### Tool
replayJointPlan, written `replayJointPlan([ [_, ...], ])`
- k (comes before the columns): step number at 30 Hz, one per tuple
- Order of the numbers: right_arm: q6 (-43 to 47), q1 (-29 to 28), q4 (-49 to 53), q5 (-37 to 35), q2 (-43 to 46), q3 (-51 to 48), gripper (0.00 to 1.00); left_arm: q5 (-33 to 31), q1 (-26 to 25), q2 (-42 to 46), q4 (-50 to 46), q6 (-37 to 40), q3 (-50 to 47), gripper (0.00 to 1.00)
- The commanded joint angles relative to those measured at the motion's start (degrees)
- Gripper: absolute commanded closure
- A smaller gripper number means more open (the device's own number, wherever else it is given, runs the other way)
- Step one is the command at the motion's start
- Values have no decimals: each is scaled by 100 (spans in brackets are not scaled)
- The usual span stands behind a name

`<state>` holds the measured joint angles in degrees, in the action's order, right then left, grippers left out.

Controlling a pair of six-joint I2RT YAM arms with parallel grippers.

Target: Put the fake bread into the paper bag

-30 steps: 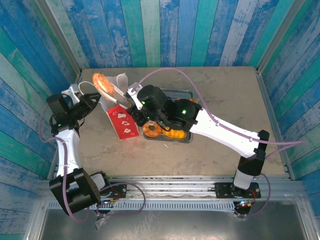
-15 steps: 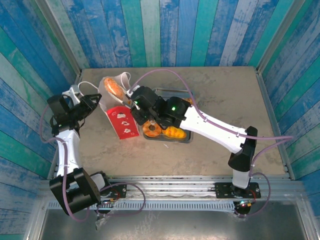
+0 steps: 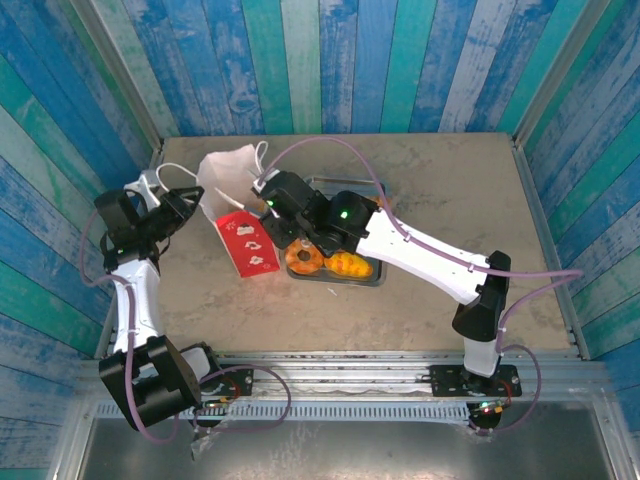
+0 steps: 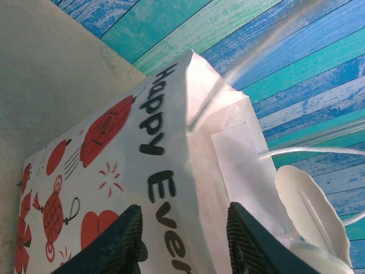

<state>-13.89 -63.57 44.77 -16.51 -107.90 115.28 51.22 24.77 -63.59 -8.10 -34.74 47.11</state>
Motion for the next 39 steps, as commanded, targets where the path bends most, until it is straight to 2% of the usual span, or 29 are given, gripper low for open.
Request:
replayJointPlan([
  [1, -17, 23, -53, 7, 71, 260, 46, 107, 17, 195, 141, -58, -36, 53],
  [7, -70, 23, -190, 348, 335, 294, 46, 160, 14, 345, 127, -170, 73, 40],
  [11, -123, 24, -310, 608, 602, 208, 46, 151, 13, 473, 20, -153, 158, 25],
  [15, -183, 26, -391, 852, 898, 112, 46, 151, 16, 647, -71, -97, 207, 18],
  [21, -278, 36, -526, 1003, 1566, -311, 46, 116, 11, 1019, -388, 99, 267, 12],
  [32, -530, 339, -504, 596, 2945, -1650, 46, 28, 13, 1915, -687, -23, -223, 7],
  [35, -536, 599, -350, 389, 3387, -2053, 46, -60, 12, 2080, -806, 35, -377, 7],
  [39, -469, 1267, -96, 255, 4050, -2702, 47, -110, 15, 2174, -925, 124, -492, 7],
])
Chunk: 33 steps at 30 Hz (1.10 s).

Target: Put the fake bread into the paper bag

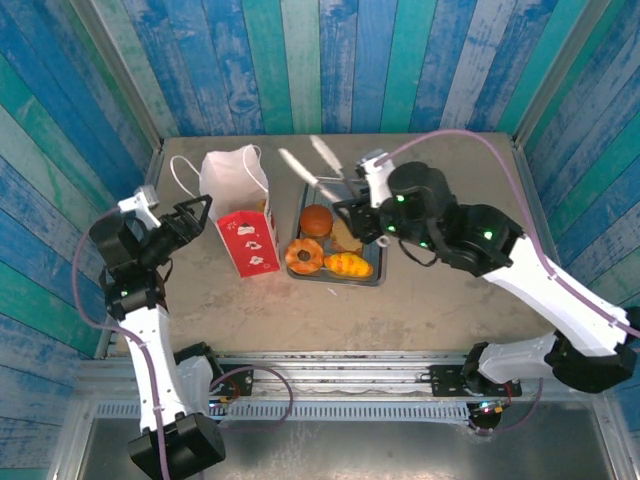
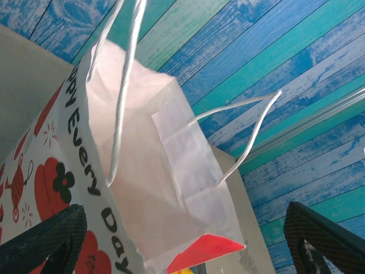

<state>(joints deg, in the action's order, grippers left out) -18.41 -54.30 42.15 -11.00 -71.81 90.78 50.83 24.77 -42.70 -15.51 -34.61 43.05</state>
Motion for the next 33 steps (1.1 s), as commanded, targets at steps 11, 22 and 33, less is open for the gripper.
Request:
replayJointPlan([
  [11, 1417, 2212, 548, -228, 1071, -1713, 47, -166, 12, 205, -389, 248, -155, 6],
  [22, 4077, 2785, -182, -532, 592, -2605, 46, -91, 14, 129, -157, 182, -299, 5],
  [33, 6209, 2799, -981, -174, -31, -3090, 40, -1, 16, -45, 81, 110, -337, 5],
])
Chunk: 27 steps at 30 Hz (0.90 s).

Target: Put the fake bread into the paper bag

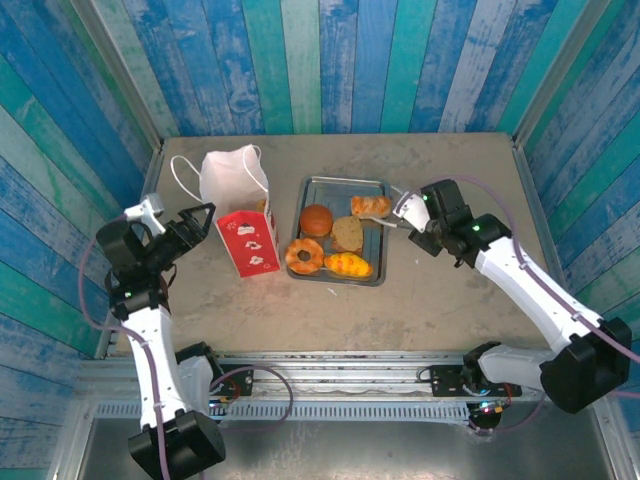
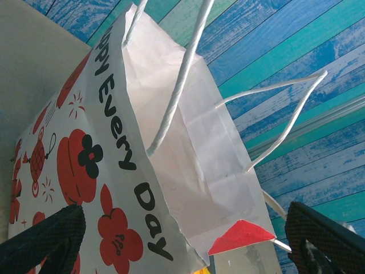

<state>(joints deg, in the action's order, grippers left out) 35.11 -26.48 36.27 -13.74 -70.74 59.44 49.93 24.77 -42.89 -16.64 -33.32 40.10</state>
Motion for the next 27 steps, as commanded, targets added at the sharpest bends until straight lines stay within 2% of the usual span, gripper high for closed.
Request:
replayJointPlan([
  [1, 979, 20, -394, 88, -239, 80, 40, 87, 12, -41, 212, -8, -48, 5],
  [13, 1653, 411, -346, 373, -1346, 721, 40, 33, 8, -188, 136, 98, 54, 5],
  [19, 1709, 629, -341, 713, -1666, 913, 39, -36, 14, -283, -30, 247, 189, 5],
  [27, 1762, 806, -326, 764, -2216, 1168, 42, -93, 14, -342, -133, 317, 249, 5],
])
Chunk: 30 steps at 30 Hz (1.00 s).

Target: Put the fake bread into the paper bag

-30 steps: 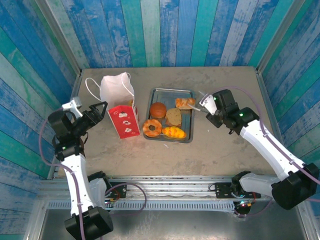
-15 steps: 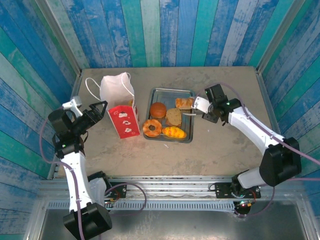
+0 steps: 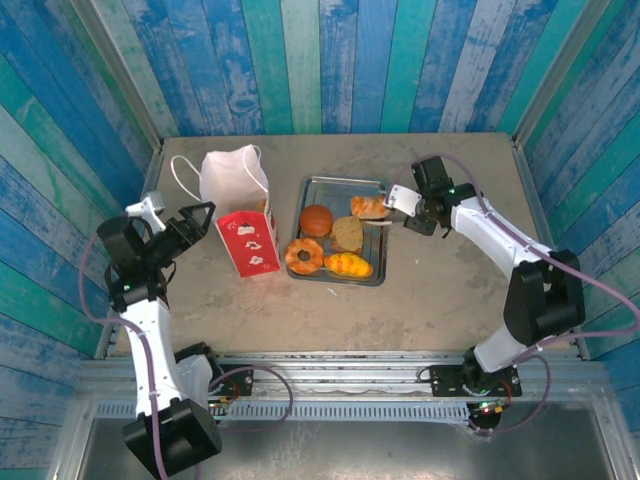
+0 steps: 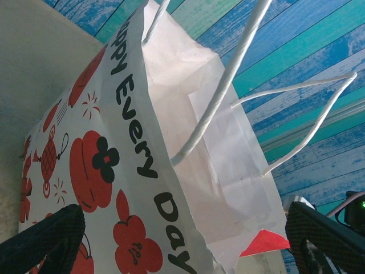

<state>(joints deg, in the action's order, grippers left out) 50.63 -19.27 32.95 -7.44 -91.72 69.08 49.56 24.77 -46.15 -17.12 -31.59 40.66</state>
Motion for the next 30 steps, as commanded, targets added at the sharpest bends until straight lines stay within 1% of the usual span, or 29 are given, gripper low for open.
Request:
replayJointPlan([
  [1, 202, 98, 10, 166, -180, 252, 42, -73, 18, -29, -95, 157, 203, 5],
  [4, 210, 154, 16, 273, -362, 368, 43, -86, 12, -53, -102, 161, 194, 5],
  [10, 137, 217, 188, 296, -690, 604, 47, -100, 14, -52, -159, 201, 214, 5],
  [15, 9, 222, 251, 370, -670, 669, 55, -94, 13, -52, -160, 180, 265, 5],
  [20, -187, 213, 251, 440, -353, 608, 62, -103, 14, -43, -118, 122, 328, 5],
  [23, -408, 215, 251, 484, -79, 518, 64, -150, 14, -17, -26, 35, 344, 5],
  [26, -748, 204, 230, 581, 276, 382, 64, -255, 18, 10, 34, -49, 377, 5],
  [30, -1535, 131, 212, 633, 807, 201, 66, -485, 18, 1, 85, -203, 453, 4],
])
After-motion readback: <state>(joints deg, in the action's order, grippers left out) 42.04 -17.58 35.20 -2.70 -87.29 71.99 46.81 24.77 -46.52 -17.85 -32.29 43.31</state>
